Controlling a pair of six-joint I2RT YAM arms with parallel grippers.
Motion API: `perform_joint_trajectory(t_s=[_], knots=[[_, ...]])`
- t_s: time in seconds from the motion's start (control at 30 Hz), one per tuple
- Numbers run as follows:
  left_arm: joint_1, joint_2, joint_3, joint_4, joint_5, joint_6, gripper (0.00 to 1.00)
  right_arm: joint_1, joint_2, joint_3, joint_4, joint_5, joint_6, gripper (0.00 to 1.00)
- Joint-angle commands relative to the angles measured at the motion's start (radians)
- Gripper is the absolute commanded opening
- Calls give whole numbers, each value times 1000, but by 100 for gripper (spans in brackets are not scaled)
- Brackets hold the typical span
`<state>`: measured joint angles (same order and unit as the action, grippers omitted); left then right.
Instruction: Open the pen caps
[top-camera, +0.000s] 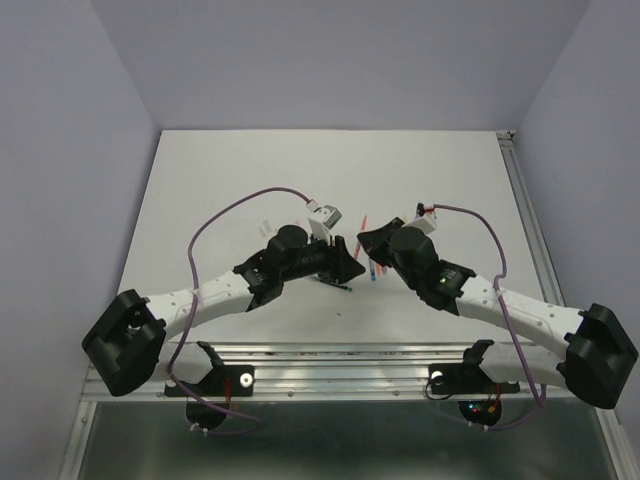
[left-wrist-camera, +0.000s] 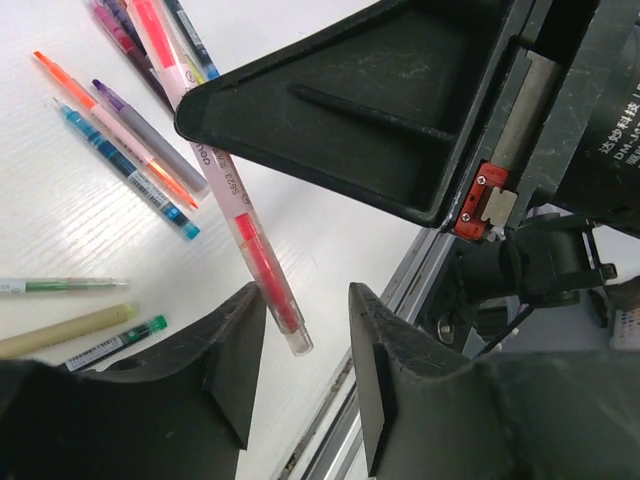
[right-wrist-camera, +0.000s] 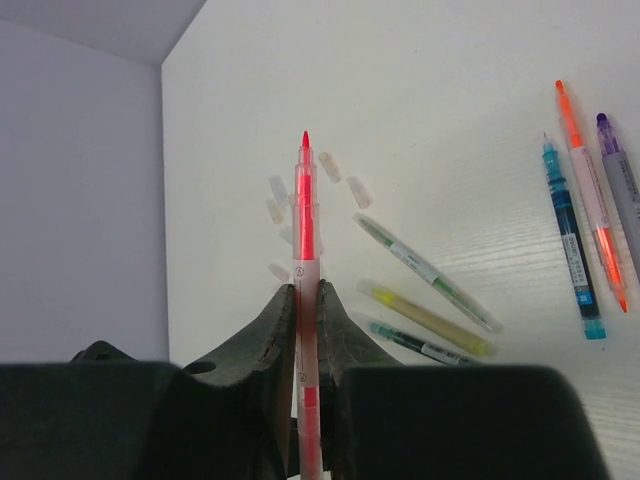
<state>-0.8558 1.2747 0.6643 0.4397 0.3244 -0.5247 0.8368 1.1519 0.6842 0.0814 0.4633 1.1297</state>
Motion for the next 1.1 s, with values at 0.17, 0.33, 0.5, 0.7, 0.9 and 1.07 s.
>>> perform_joint_trajectory(t_s=[0.17, 0.33, 0.5, 0.7, 0.9, 1.07], knots=[[-9, -2, 61, 25, 1, 23, 12, -7, 20, 86, 23, 24, -16, 1], [-11, -6, 46, 14, -39, 2, 0, -8, 38, 109, 31, 49, -42, 1], [-25, -44, -23, 13, -65, -50, 0, -8, 60, 120, 56, 122, -80, 1], [-89, -89, -126, 10, -80, -153, 0, -18, 164, 179, 115, 489, -191, 1], [-176, -184, -213, 2, -111, -277, 0, -82, 284, 279, 155, 620, -292, 1], [-190, -248, -247, -36, -168, -336, 0, -133, 313, 278, 199, 440, -355, 1]])
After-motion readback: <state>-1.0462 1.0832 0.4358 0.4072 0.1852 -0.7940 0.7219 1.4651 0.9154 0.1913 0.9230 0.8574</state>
